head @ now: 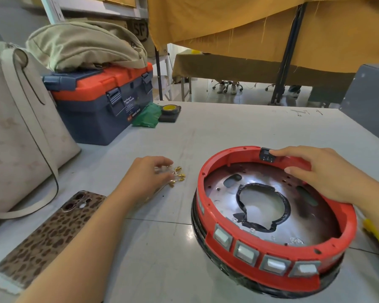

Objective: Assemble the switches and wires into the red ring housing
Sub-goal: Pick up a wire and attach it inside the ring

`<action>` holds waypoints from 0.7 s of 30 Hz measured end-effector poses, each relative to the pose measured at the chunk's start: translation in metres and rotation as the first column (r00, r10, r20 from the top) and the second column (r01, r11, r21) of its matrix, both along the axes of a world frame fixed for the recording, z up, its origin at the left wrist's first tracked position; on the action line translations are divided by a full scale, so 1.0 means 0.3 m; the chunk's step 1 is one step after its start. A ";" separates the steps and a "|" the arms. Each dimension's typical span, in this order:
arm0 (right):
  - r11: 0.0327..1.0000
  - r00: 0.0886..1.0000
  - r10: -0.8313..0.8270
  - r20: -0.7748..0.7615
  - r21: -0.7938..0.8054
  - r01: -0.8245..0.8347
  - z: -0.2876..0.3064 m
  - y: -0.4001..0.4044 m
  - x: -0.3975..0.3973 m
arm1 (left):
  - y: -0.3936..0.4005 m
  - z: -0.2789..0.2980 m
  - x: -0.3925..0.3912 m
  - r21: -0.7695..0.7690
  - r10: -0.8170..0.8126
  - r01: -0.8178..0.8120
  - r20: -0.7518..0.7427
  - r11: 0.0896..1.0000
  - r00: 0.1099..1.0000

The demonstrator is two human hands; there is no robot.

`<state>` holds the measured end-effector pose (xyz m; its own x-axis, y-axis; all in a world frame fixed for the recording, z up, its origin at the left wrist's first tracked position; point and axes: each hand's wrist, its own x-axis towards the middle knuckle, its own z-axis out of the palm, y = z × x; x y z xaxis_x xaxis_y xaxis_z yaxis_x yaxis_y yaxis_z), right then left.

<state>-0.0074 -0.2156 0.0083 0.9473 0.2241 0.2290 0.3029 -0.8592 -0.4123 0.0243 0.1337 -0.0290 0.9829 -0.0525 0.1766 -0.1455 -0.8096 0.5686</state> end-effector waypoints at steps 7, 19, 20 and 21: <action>1.000 1.000 0.001 0.000 0.003 -0.001 -0.005 0.000 0.001 | -0.029 0.013 -0.027 0.179 -0.146 0.133 0.062 0.975 0.987; 1.000 1.000 0.008 -0.010 -0.002 -0.008 -0.008 -0.003 0.002 | -0.017 0.005 -0.028 0.218 -0.148 0.132 0.061 0.967 0.987; 1.000 1.000 0.009 -0.008 -0.006 -0.009 -0.009 -0.004 0.002 | -0.016 0.004 -0.027 0.216 -0.148 0.133 0.056 0.967 0.987; 1.000 1.000 0.009 -0.007 -0.006 -0.009 -0.009 -0.004 0.002 | -0.015 0.003 -0.026 0.215 -0.148 0.134 0.051 0.967 0.988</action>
<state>-0.0066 -0.2168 0.0055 0.9468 0.2340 0.2208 0.3077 -0.8590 -0.4093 0.0165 0.1294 -0.0282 0.9494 -0.2327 0.2107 -0.2982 -0.8785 0.3733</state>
